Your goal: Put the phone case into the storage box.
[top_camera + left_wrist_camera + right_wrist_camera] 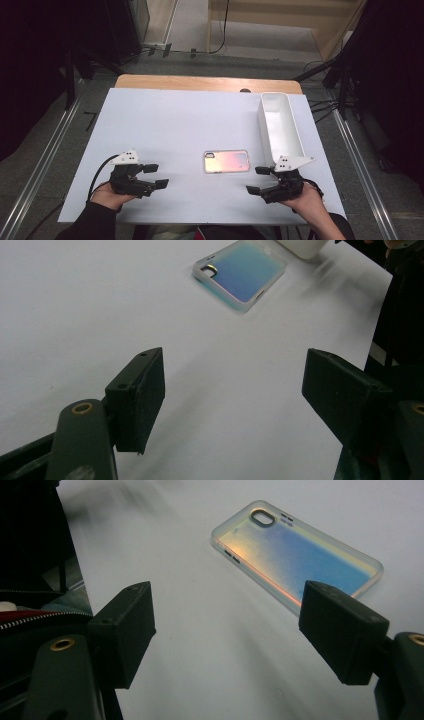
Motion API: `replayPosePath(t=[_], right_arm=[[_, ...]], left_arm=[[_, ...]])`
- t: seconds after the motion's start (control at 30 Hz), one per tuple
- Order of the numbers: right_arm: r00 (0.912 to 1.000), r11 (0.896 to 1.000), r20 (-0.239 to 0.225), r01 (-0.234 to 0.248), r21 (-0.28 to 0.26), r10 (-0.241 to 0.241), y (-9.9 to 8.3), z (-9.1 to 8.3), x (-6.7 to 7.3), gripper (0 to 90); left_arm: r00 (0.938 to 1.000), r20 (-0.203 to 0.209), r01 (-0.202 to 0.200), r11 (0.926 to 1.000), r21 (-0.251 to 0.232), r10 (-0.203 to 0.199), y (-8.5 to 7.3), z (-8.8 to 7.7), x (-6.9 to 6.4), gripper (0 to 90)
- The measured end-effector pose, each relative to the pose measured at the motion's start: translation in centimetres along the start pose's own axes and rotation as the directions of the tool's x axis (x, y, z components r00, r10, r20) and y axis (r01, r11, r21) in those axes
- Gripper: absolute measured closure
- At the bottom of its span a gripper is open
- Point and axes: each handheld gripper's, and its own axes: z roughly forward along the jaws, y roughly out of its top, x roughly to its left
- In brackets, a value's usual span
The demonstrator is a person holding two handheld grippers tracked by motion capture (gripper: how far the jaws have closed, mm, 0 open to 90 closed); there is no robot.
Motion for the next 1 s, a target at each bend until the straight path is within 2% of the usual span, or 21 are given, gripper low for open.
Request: replayPosePath(t=[1.0], right_arm=[[0.9999, 1.000, -0.004, -0.010, 0.005, 0.010, 0.11, 0.01, 0.06, 21.9]], left_arm=[[1.0000, 0.003, 0.004, 1.0000, 0.000, -0.004, 0.01, -0.04, -0.01, 25.0]])
